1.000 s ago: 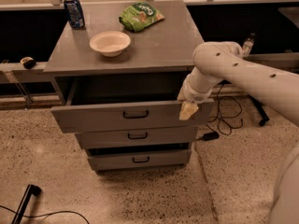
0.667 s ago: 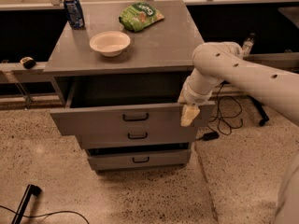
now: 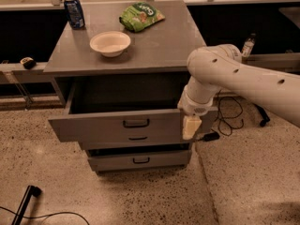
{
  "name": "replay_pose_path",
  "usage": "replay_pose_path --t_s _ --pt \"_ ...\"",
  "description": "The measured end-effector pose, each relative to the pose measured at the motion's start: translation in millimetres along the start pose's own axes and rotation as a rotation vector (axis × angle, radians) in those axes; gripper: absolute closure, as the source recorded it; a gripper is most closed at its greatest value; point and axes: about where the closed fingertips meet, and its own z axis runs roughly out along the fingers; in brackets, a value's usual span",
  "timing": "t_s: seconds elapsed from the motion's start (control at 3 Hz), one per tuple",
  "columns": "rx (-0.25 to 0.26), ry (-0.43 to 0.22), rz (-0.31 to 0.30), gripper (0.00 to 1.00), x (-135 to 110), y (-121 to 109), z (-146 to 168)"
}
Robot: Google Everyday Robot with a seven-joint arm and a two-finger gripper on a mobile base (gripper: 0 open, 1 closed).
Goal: Open top drawer
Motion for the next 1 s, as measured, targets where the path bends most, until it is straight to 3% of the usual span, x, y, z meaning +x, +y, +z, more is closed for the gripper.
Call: replay_pose_path --t_s 0.33,0.67,1.0 --pt "-0.019 0.018 0.000 0.33 -2.6 16.4 -4.6" --pt "-0.003 0.037 -0.032 0.28 -13.5 17.0 -15.0" --pt "0.026 0.046 -0.076 0.47 -24.3 -6.9 -20.2"
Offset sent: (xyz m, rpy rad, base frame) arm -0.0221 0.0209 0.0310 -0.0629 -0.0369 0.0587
